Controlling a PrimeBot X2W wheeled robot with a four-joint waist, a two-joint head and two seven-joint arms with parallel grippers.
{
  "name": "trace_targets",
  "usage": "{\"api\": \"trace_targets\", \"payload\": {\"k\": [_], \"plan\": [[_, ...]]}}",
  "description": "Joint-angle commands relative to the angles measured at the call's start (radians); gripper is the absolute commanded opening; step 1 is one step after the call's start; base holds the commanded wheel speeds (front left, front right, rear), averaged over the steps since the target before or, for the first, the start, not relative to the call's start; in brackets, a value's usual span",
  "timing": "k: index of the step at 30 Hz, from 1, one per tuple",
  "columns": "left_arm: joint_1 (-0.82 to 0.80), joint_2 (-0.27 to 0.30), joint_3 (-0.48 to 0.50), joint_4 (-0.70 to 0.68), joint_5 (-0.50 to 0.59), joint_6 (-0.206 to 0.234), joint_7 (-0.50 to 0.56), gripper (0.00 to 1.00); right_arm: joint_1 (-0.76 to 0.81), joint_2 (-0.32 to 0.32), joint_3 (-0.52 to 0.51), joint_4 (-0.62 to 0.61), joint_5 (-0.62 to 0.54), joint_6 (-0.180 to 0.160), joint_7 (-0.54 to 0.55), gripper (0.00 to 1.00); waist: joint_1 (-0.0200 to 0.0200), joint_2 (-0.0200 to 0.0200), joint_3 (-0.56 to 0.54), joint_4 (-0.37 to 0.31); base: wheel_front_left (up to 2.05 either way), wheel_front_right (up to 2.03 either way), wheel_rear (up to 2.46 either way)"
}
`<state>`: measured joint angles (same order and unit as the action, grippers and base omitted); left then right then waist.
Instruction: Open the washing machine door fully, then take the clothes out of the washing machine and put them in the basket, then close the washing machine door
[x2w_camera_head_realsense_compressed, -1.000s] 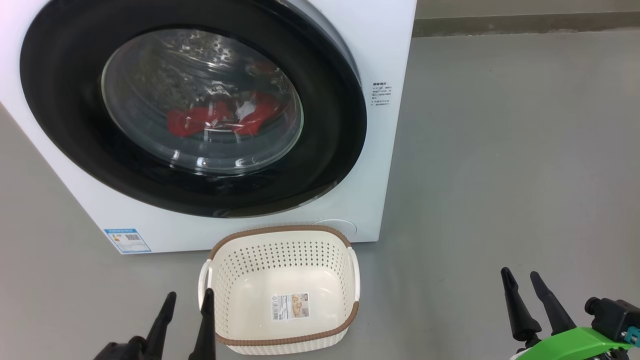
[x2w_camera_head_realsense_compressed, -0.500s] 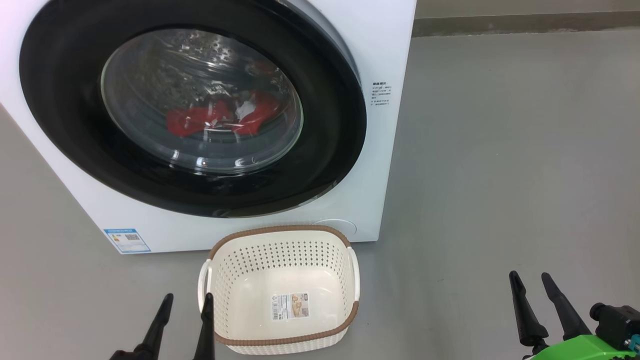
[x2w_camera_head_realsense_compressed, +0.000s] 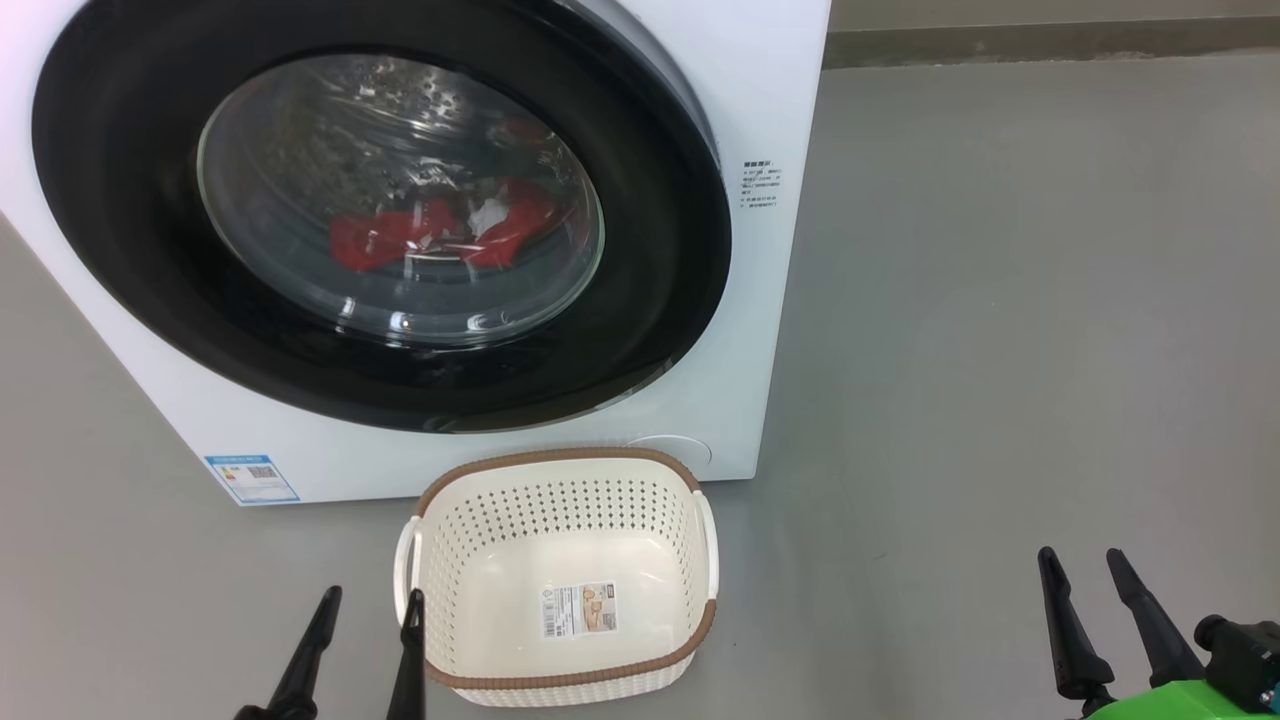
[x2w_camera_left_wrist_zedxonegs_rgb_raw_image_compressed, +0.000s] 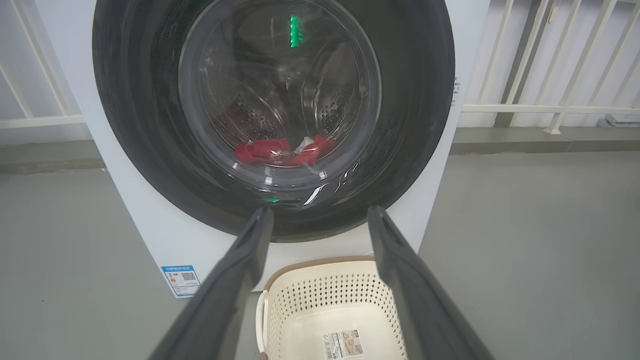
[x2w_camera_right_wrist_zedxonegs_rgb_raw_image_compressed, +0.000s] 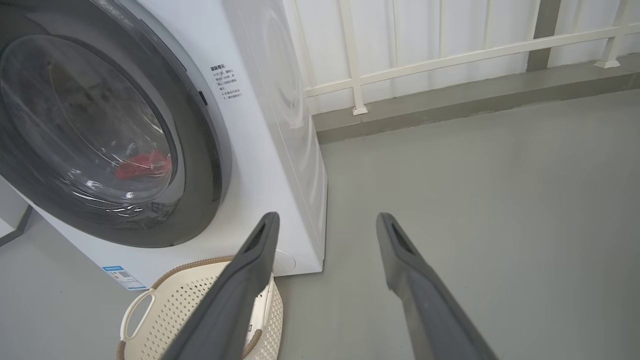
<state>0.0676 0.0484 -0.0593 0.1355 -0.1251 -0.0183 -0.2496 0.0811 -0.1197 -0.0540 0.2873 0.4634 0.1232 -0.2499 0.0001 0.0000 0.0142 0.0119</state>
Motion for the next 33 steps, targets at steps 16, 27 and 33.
{"api": "trace_targets", "payload": {"k": [16,27,33], "plan": [[-0.023,0.002,0.052,0.035,-0.079,-0.028,-0.012,1.00,-0.015,-0.007,-0.022,-0.029,0.018,0.008,-0.012,1.00,0.0000,0.0000,0.005,0.004,0.00,0.00,0.00],[-0.028,0.002,0.051,0.033,-0.075,-0.031,-0.012,1.00,-0.018,-0.004,-0.018,-0.041,0.023,0.008,-0.012,1.00,0.0000,0.0000,0.012,0.005,0.00,0.00,0.00],[-0.038,0.002,0.045,0.030,-0.080,-0.028,-0.012,1.00,-0.043,-0.015,0.021,-0.064,0.036,0.008,-0.012,0.00,0.0000,0.0000,0.023,0.006,0.00,0.00,0.00]]}}
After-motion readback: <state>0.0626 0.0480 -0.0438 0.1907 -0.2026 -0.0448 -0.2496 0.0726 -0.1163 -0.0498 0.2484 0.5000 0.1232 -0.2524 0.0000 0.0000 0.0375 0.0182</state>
